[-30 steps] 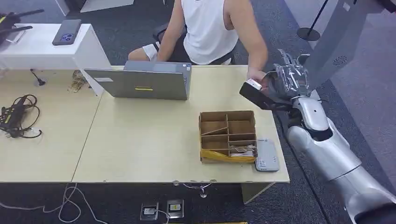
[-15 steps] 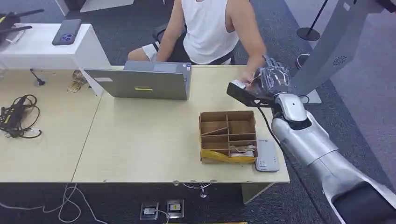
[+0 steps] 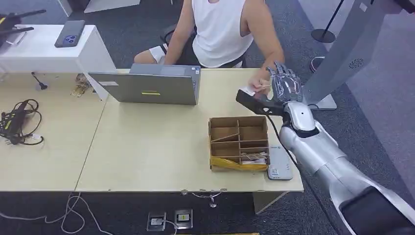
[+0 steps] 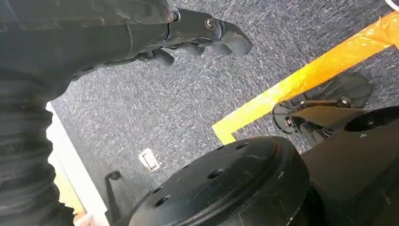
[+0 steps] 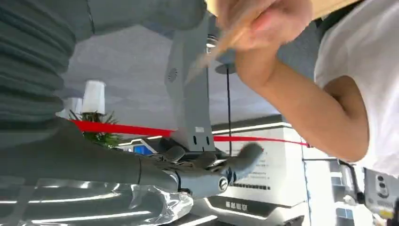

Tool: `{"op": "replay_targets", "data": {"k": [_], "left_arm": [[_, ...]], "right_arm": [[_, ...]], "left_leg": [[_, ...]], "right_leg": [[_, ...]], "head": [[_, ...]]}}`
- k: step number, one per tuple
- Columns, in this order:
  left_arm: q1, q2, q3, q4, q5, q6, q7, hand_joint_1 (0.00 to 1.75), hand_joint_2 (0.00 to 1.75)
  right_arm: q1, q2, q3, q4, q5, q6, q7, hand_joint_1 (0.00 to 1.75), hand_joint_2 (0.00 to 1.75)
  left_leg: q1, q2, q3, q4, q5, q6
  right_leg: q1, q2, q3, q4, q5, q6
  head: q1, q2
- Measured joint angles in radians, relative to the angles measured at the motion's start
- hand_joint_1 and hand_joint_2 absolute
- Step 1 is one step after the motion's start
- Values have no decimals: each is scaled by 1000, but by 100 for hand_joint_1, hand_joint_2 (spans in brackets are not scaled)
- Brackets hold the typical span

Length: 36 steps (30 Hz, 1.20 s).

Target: Pass the card to the sensor for recognition and then transmit it.

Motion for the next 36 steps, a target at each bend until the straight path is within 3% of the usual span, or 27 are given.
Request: {"op": "replay_targets", "data": {"k": [6, 10, 15, 19, 21, 26, 36], "left_arm": [[1, 0, 0, 0, 8, 0, 3, 0, 175], [2, 0, 0, 0, 9, 0, 7, 0, 175], [3, 0, 0, 0, 17, 0, 7, 0, 175], [4, 1, 1, 0, 21, 0, 7, 0, 175], [4, 2, 1, 0, 26, 0, 7, 0, 175], [6, 3, 3, 0, 28, 0, 7, 0, 175], [6, 9, 3, 0, 39, 0, 10, 0, 175]], "right_arm": [[24, -2, -2, -36, -73, -80, -9, 0, 175], [60, -26, -11, -126, -99, -121, 10, 0, 175], [124, -58, -53, -278, -202, -200, -36, 0, 175], [200, -76, -93, -401, -446, -187, -179, 0, 175], [251, -90, -109, -479, -507, -173, -222, 0, 175], [367, -122, -136, -626, -525, -155, -266, 0, 175], [589, -169, -188, -846, -493, -142, -278, 0, 175]], "left_leg": [[0, 1, 1, 0, 0, 0], [0, 1, 1, 0, 0, 0], [0, 1, 1, 0, 0, 0], [0, 1, 1, 0, 0, 0], [0, 1, 1, 0, 0, 0], [1, 1, 2, 0, -1, -1], [1, 2, 2, 0, -2, -1]], "right_leg": [[0, 1, 0, 0, 0, 0], [0, 1, 0, 0, 0, 0], [0, 1, 0, 0, 0, 0], [0, 1, 0, 0, 0, 0], [0, 1, 0, 0, 0, 0], [1, 1, 1, 0, 0, 0], [1, 1, 0, -1, 0, 0]], "head": [[0, 0], [0, 0], [0, 0], [0, 0], [0, 0], [0, 0], [0, 0]]}}
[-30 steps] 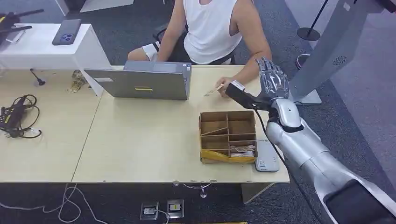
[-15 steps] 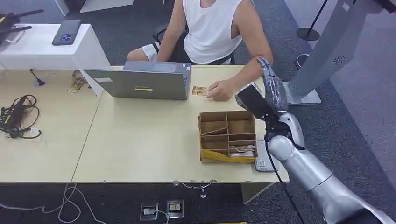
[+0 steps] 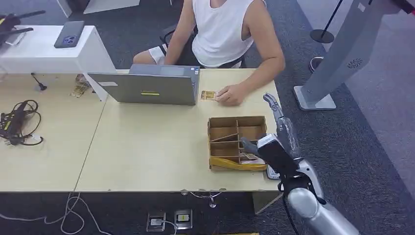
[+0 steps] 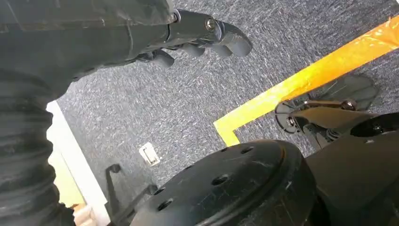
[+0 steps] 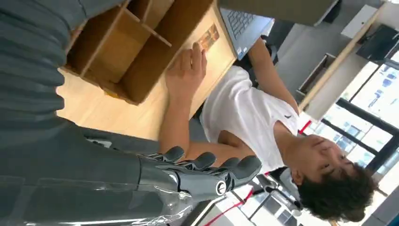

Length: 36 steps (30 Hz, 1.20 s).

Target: Pass the card to the sensor for recognition and then transmit it.

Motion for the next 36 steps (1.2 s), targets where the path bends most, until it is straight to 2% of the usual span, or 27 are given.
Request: {"op": "replay_targets", "data": {"k": [6, 15, 17, 20, 22, 28, 36], "left_arm": [[0, 0, 0, 0, 0, 0, 0, 0, 175], [0, 2, 0, 0, 1, 0, 0, 0, 175], [0, 2, 0, 0, 3, 0, 0, 0, 175], [0, 2, 0, 0, 2, 0, 2, 0, 175], [0, 2, 0, 0, 2, 0, 8, 0, 175], [0, 1, 0, 0, 2, 0, 11, 0, 175], [-1, 1, 0, 0, 0, 0, 18, 0, 175]], "right_arm": [[31, -11, -17, -49, 10, 14, 3, 0, 175], [111, -31, -36, -55, 151, 63, 115, 0, 175], [120, -33, -40, -44, 216, 71, 141, 0, 175], [118, -35, -38, -20, 439, 118, 233, 0, 175], [115, -34, -34, 3, 533, 137, 276, 0, 175], [107, -32, -34, 49, 610, 139, 308, 0, 175], [106, -29, -34, 72, 723, 187, 367, 0, 175]], "left_leg": [[0, 1, 1, 0, 0, 0], [0, 1, 0, 0, 0, 0], [0, 1, 0, 0, 0, 0], [0, 1, 0, 0, 0, 0], [0, 1, 0, 0, 0, 0], [0, 1, 0, 0, 0, 0], [0, 1, 0, 0, 0, 0]], "right_leg": [[0, 1, 0, 0, 0, 0], [0, 0, 0, 0, 0, 0], [0, 0, 0, 0, 0, -1], [0, 0, 0, 0, 0, -1], [0, 0, 0, 0, 0, -1], [0, 0, 1, 0, 0, -1], [0, 0, 1, 0, 0, -1]], "head": [[0, 0], [0, 0], [0, 0], [0, 0], [0, 0], [0, 0], [0, 0]]}}
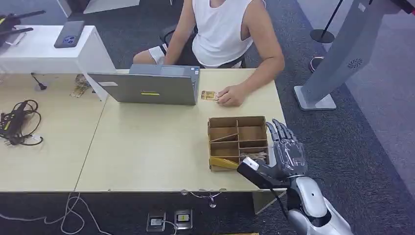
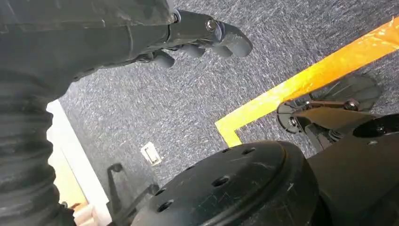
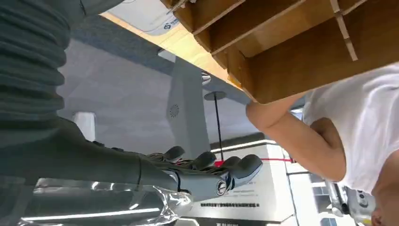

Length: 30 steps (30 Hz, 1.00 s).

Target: Pass the card to the sensor for recognition and then transmit it.

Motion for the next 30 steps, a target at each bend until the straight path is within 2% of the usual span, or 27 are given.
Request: {"op": "replay_targets", "data": {"k": [22, 30], "left_arm": [[0, 0, 0, 0, 0, 0, 11, 0, 175], [0, 0, 0, 0, -1, 0, 11, 0, 175]], "right_arm": [[-5, 8, 1, 5, -18, 30, 5, 0, 175], [-9, 25, 22, 32, -45, 57, -26, 0, 175]], "left_leg": [[0, 0, 0, 0, 0, 0], [0, 0, 0, 0, 0, 0]], "right_leg": [[0, 0, 0, 0, 0, 0], [0, 0, 0, 0, 0, 0]], "head": [[0, 0], [0, 0]]}}
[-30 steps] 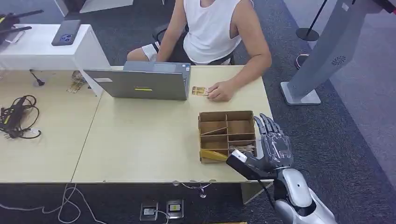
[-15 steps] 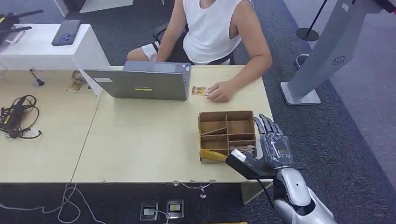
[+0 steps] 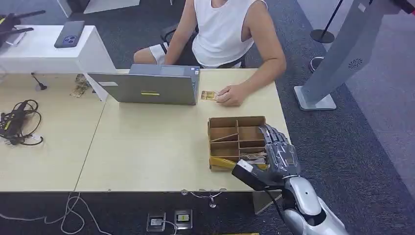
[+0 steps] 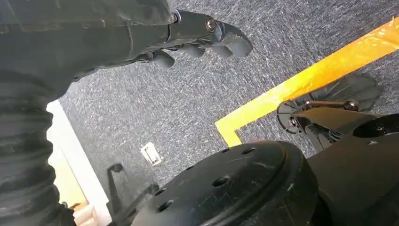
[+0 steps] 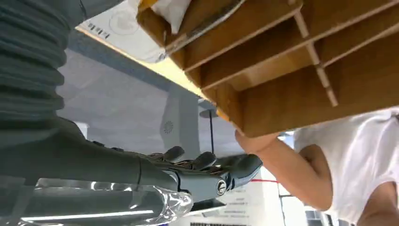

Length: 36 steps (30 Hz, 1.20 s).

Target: Pass the card to the sensor for recognition and then transmit it.

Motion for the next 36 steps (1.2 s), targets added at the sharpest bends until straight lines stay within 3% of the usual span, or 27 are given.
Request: {"op": "replay_targets", "data": {"k": [21, 22, 23, 36], "left_arm": [[0, -1, 0, -4, -6, 0, 3, 0, 175], [0, -1, 0, -4, -6, 0, 3, 0, 175], [0, -1, 0, -4, -6, 0, 3, 0, 175], [0, 0, 1, -4, -7, 0, 3, 0, 175]], "right_arm": [[-9, 34, 57, 86, -9, -2, -19, 0, 175], [-10, 36, 59, 91, -8, -4, -19, 99, 175], [-10, 37, 59, 93, -8, -5, -19, 175, 175], [-16, 39, 76, 116, -22, -34, -15, 175, 175]], "left_leg": [[0, 0, 0, 0, 0, 0], [0, 0, 0, 0, 0, 0], [0, 0, 0, 0, 0, 0], [0, 0, 0, 0, 0, 0]], "right_leg": [[0, 0, 0, 0, 0, 0], [0, 0, 0, 0, 0, 0], [0, 0, 0, 0, 0, 0], [0, 0, 0, 0, 0, 0]], "head": [[0, 0], [0, 0], [0, 0], [0, 0]]}}
